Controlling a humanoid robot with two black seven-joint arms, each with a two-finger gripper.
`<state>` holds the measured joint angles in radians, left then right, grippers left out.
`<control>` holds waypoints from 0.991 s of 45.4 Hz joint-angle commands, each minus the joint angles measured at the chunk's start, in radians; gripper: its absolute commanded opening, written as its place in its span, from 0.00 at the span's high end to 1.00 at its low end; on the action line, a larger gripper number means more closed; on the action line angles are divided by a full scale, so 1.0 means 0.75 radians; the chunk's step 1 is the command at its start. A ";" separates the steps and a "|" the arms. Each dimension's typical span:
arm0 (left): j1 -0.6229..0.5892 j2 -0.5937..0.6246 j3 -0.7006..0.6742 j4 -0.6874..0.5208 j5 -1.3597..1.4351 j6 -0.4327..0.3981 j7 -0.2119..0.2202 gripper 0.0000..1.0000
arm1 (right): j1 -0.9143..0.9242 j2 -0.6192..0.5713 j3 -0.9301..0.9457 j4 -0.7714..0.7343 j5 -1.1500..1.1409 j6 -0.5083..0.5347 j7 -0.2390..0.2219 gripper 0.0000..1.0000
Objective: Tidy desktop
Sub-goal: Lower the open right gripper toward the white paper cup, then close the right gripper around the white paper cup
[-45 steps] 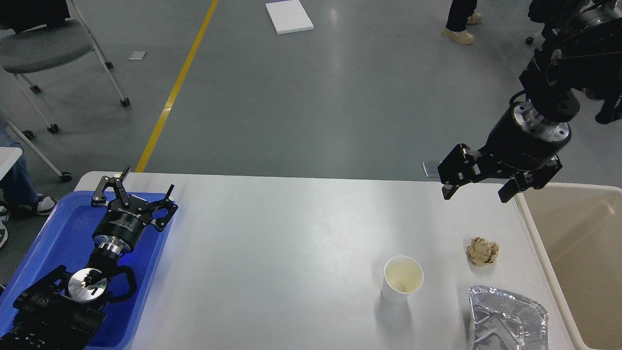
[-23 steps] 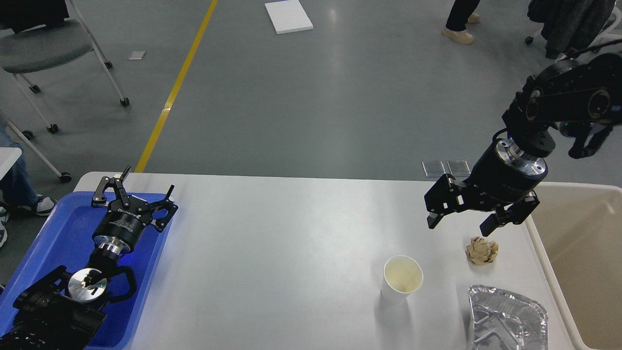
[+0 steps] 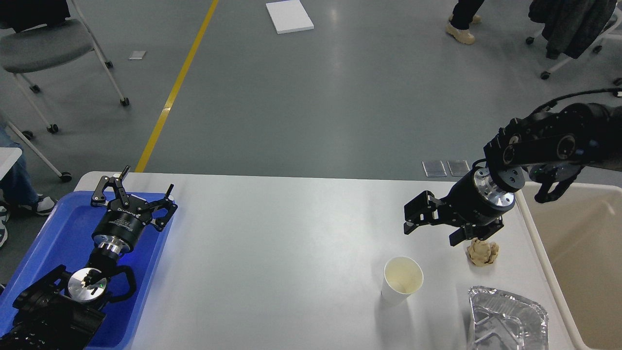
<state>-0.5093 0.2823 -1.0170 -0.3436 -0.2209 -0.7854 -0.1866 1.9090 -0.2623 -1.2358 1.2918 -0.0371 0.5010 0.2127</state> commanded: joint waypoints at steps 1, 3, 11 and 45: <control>0.000 0.000 0.000 0.000 0.000 0.000 -0.001 0.00 | -0.097 -0.045 0.104 0.002 -0.016 -0.147 0.001 0.00; 0.000 0.000 0.000 0.000 0.000 0.000 -0.001 0.00 | -0.099 -0.049 0.097 0.000 -0.018 -0.142 -0.001 0.00; 0.000 0.000 0.000 0.000 0.000 0.000 -0.001 0.00 | -0.142 -0.037 0.081 -0.002 -0.022 -0.151 -0.001 0.00; 0.000 0.000 0.000 0.000 0.000 0.000 0.001 0.00 | -0.387 0.104 0.012 -0.137 -0.022 -0.339 -0.001 0.00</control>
<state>-0.5092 0.2822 -1.0170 -0.3436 -0.2209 -0.7854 -0.1855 1.6719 -0.1956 -1.2200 1.2228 -0.0534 0.2777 0.2117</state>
